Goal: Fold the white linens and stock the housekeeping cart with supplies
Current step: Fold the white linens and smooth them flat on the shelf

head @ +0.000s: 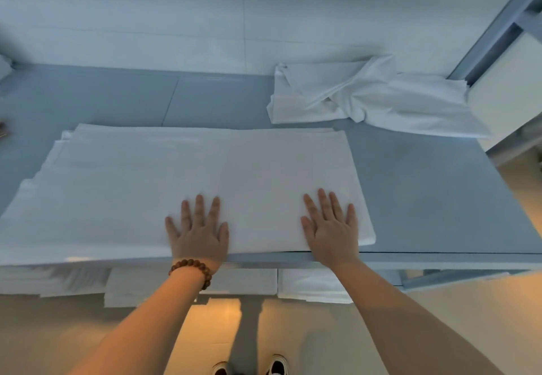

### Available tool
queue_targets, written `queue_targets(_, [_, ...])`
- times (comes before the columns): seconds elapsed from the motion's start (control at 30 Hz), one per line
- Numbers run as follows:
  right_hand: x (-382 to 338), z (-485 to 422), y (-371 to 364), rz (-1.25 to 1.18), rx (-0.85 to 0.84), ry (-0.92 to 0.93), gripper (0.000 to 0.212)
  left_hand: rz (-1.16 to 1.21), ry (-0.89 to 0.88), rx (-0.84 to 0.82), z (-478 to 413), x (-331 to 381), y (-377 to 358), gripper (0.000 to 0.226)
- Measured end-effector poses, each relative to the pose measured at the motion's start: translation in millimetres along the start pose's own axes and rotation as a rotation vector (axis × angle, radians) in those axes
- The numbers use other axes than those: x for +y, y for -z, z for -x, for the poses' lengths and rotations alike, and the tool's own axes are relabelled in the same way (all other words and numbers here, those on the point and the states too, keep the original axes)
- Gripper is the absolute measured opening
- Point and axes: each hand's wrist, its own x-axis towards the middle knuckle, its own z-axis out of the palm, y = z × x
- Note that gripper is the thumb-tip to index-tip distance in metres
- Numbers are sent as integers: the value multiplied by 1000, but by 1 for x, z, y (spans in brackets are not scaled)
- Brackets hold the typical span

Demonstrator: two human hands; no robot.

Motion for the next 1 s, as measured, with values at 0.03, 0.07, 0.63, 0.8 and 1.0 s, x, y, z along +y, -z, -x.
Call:
queue_targets(0.03, [7,1,2,13,-8,11,55,-9,19,-13,0,2,1,61])
queue_targets(0.07, [12,2,4,20,-24,33,56,-12,35,-29,2,8,1,62])
queue_targets(0.63, [118,24,43,113,-94,343,63,-72,-455,-103,34,228,-4,78])
queue_targets(0.8, [118,28,60,-72,115,408,52,25,-364,-115,27,250,16,68])
queue_targets(1.0, [90,7,105,-1278,-95,-340,55,360,-314,-59,28,237,35,57])
